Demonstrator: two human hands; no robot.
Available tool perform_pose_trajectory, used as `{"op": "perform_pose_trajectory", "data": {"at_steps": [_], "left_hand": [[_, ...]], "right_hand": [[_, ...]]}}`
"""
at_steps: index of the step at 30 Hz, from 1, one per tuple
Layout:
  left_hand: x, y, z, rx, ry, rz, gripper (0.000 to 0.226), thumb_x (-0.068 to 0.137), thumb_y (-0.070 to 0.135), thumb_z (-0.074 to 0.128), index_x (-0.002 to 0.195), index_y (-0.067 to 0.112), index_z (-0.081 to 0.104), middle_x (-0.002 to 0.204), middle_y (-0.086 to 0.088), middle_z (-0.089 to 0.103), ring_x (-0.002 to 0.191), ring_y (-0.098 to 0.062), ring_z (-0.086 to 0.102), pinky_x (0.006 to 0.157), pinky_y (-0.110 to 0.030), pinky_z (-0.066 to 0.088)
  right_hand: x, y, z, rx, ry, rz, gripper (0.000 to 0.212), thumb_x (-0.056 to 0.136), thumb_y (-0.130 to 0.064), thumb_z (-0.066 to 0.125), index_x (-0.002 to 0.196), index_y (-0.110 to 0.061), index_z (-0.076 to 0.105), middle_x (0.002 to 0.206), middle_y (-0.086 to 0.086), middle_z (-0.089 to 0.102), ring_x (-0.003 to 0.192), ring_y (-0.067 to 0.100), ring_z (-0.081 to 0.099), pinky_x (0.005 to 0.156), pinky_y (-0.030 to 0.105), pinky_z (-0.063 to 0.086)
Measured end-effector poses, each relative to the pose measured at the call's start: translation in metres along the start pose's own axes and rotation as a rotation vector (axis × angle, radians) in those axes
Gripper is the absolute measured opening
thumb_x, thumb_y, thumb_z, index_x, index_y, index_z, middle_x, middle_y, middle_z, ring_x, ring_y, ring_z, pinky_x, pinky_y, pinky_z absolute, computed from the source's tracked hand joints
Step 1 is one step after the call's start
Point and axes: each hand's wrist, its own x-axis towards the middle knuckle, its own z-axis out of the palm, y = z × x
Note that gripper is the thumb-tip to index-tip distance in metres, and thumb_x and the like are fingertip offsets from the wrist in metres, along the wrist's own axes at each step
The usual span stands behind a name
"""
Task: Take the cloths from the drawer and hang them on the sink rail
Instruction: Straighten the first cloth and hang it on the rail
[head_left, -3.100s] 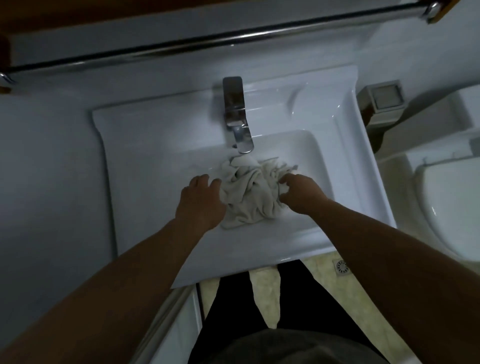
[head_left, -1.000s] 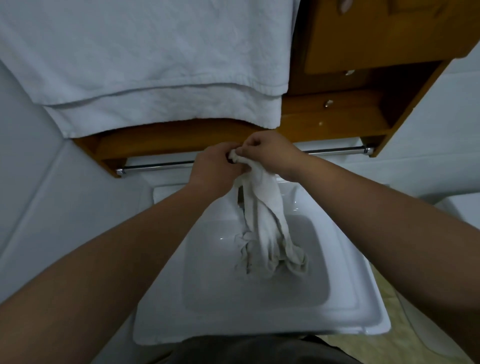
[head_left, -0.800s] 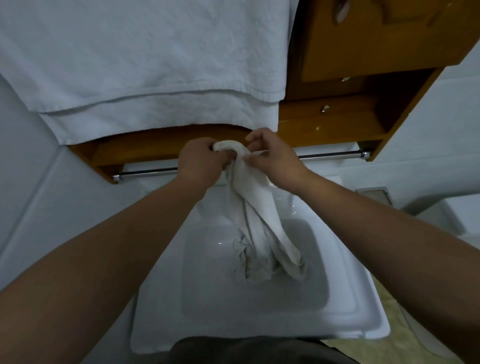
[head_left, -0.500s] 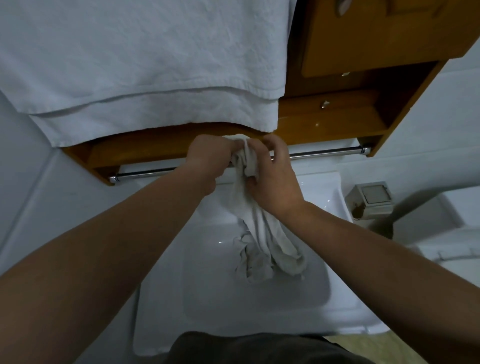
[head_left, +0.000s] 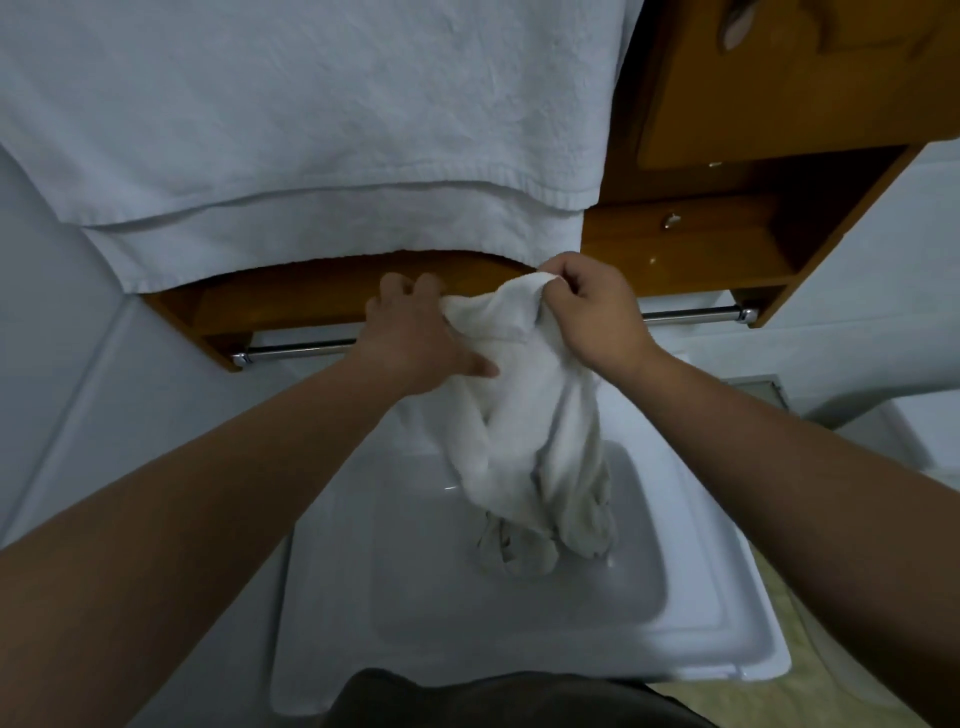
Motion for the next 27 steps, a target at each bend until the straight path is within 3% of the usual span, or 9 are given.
{"op": "perform_pose_trajectory", "data": {"at_steps": [2, 4, 8, 10, 13, 16, 18, 21, 27], "left_hand": [[-0.002, -0.002, 0.005, 0.022, 0.067, 0.082, 0.121, 0.057, 0.055, 0.086, 0.150, 0.036, 0.010, 0.153, -0.008, 0.013, 0.139, -0.034, 0.019, 0.109, -0.049, 0.032], [-0.004, 0.000, 0.006, -0.003, 0.192, 0.182, 0.118, 0.065, 0.049, 0.083, 0.151, 0.038, 0.003, 0.156, -0.009, 0.011, 0.143, -0.033, 0.013, 0.114, -0.048, 0.027], [-0.010, 0.009, 0.009, -0.030, 0.165, 0.290, 0.099, 0.070, 0.056, 0.076, 0.150, 0.026, 0.026, 0.154, -0.006, 0.027, 0.142, -0.026, 0.021, 0.115, -0.042, 0.025], [-0.017, 0.016, 0.008, -0.056, 0.112, 0.342, 0.085, 0.070, 0.058, 0.076, 0.141, 0.026, 0.042, 0.143, -0.001, 0.045, 0.134, -0.022, 0.037, 0.110, -0.039, 0.032], [-0.026, 0.022, 0.005, -0.301, 0.099, 0.321, 0.050, 0.074, 0.053, 0.074, 0.114, 0.026, 0.061, 0.103, 0.008, 0.065, 0.093, -0.010, 0.059, 0.081, -0.031, 0.050], [-0.031, 0.023, 0.005, -0.327, 0.152, 0.306, 0.029, 0.086, 0.044, 0.065, 0.109, 0.025, 0.066, 0.095, 0.007, 0.067, 0.084, -0.011, 0.059, 0.072, -0.029, 0.047], [-0.032, 0.023, 0.007, -0.154, 0.225, 0.356, 0.024, 0.094, 0.037, 0.055, 0.103, 0.018, 0.067, 0.089, 0.002, 0.066, 0.083, -0.016, 0.059, 0.067, -0.028, 0.040], [-0.032, 0.020, 0.008, -0.161, 0.251, 0.299, 0.023, 0.099, 0.029, 0.049, 0.086, 0.019, 0.065, 0.074, 0.002, 0.058, 0.078, -0.021, 0.058, 0.058, -0.027, 0.032], [-0.040, 0.019, 0.009, -0.217, 0.093, 0.285, 0.028, 0.099, 0.018, 0.047, 0.099, 0.027, 0.073, 0.084, 0.004, 0.064, 0.070, -0.009, 0.054, 0.056, -0.020, 0.035]], "right_hand": [[0.005, -0.009, -0.005, -0.026, -0.073, -0.031, 0.017, 0.091, -0.014, 0.054, 0.089, -0.018, 0.070, 0.083, -0.014, 0.066, 0.077, 0.000, 0.059, 0.065, 0.014, 0.044], [0.006, -0.017, -0.005, -0.033, -0.148, -0.042, 0.016, 0.091, -0.016, 0.056, 0.090, -0.017, 0.072, 0.085, -0.014, 0.068, 0.079, 0.000, 0.061, 0.067, 0.014, 0.045], [0.005, -0.034, -0.004, -0.075, -0.242, -0.063, 0.016, 0.089, -0.028, 0.066, 0.084, -0.016, 0.075, 0.080, -0.004, 0.071, 0.074, 0.008, 0.063, 0.064, 0.025, 0.046], [0.004, -0.040, -0.006, -0.132, -0.254, -0.067, 0.025, 0.086, -0.038, 0.071, 0.076, -0.016, 0.074, 0.073, 0.002, 0.070, 0.066, 0.014, 0.061, 0.059, 0.031, 0.045], [0.000, -0.045, -0.008, -0.159, -0.235, -0.050, 0.035, 0.082, -0.044, 0.074, 0.069, -0.012, 0.071, 0.064, 0.007, 0.067, 0.056, 0.012, 0.055, 0.056, 0.033, 0.044], [-0.005, -0.047, -0.012, -0.145, -0.240, -0.026, 0.038, 0.080, -0.046, 0.076, 0.066, -0.011, 0.070, 0.059, 0.002, 0.064, 0.052, 0.007, 0.049, 0.055, 0.033, 0.041], [-0.009, -0.048, -0.015, -0.098, -0.254, -0.008, 0.036, 0.079, -0.045, 0.077, 0.069, -0.011, 0.072, 0.059, 0.001, 0.061, 0.050, 0.005, 0.045, 0.053, 0.030, 0.037], [-0.016, -0.046, -0.019, -0.087, -0.272, 0.012, 0.027, 0.081, -0.041, 0.076, 0.076, -0.014, 0.075, 0.061, -0.001, 0.059, 0.051, 0.002, 0.044, 0.055, 0.028, 0.035], [-0.031, -0.034, -0.026, -0.126, -0.308, 0.022, 0.017, 0.082, -0.035, 0.076, 0.082, -0.019, 0.074, 0.070, -0.007, 0.061, 0.067, 0.007, 0.052, 0.063, 0.029, 0.041]]}}
